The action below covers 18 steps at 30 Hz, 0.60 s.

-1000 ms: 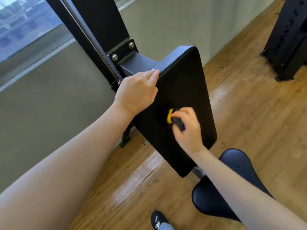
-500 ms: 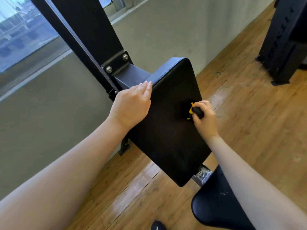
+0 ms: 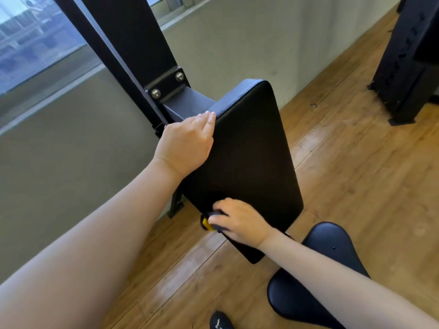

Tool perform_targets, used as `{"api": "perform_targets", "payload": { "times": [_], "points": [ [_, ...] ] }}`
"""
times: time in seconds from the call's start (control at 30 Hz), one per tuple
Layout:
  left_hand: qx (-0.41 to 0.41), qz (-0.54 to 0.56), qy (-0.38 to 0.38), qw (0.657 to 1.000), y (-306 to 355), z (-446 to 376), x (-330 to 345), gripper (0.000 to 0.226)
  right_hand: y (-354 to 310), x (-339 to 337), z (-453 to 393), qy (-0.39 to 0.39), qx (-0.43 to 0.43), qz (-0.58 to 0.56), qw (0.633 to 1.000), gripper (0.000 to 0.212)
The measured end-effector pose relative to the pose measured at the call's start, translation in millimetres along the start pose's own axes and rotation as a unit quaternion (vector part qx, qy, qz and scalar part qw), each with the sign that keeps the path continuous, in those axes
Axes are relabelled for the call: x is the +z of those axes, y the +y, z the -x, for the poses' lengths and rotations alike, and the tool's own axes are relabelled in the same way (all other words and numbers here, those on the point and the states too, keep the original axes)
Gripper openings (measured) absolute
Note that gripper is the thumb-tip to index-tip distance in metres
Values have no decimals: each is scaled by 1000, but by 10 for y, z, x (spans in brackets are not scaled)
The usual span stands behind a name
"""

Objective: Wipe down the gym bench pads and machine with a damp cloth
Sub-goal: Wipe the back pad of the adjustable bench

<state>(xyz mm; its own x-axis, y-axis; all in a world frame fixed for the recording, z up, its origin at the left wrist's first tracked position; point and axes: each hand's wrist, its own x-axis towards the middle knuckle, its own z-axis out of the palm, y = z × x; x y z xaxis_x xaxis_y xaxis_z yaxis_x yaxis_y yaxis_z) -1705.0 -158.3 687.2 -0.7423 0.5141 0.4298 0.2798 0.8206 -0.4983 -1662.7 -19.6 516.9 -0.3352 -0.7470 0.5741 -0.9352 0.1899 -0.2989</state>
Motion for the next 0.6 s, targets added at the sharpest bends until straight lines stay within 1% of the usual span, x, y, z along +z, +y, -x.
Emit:
{"api": "perform_targets", "payload": {
  "times": [0.03,0.07,0.13,0.17,0.2,0.27,0.3,0.33,0.37,0.4,0.43,0.47,0.5,0.53,0.57,0.6],
  "points": [
    [1,0,5,1000,-5,6,9,42,139,-32,23,14,13,0,1000,19],
    [2,0,10,1000,-9,12,21,42,289,-94,46,46,38,-2,998,18],
    [1,-3,15,1000,-3,16,24,42,624,-265,130,120,119,-9,986,19],
    [0,-3,15,1000,1,13,21,42,789,-360,180,157,183,-15,970,22],
    [-2,-2,14,1000,5,15,18,41,948,-449,224,197,258,-26,945,23],
    [-3,-4,15,1000,0,20,26,41,1204,-595,254,263,398,-50,878,21],
    [-3,-4,16,1000,-6,21,32,41,1276,-638,252,272,442,-58,853,21],
    [-3,-5,18,1000,-9,20,39,41,1300,-650,247,272,468,-59,839,21],
    [-4,-6,19,1000,-11,18,46,41,1275,-643,244,272,476,-55,835,22],
    [-5,-5,18,1000,-8,22,52,41,1180,-624,226,276,468,-54,838,21],
    [-7,-3,18,1000,-5,27,55,41,1019,-573,199,282,443,-60,849,21],
    [-7,-3,19,1000,-4,31,59,40,805,-486,169,282,400,-74,869,21],
    [-8,-4,21,1000,-4,34,60,40,563,-374,139,266,341,-90,897,22],
    [-9,-4,23,1000,-4,36,58,40,307,-238,112,230,266,-99,931,22],
    [-9,-4,23,1000,-2,39,52,40,67,-94,98,172,185,-89,964,22],
    [-8,-4,24,1000,0,40,47,40,-101,30,103,108,109,-67,986,22]
  ]
}}
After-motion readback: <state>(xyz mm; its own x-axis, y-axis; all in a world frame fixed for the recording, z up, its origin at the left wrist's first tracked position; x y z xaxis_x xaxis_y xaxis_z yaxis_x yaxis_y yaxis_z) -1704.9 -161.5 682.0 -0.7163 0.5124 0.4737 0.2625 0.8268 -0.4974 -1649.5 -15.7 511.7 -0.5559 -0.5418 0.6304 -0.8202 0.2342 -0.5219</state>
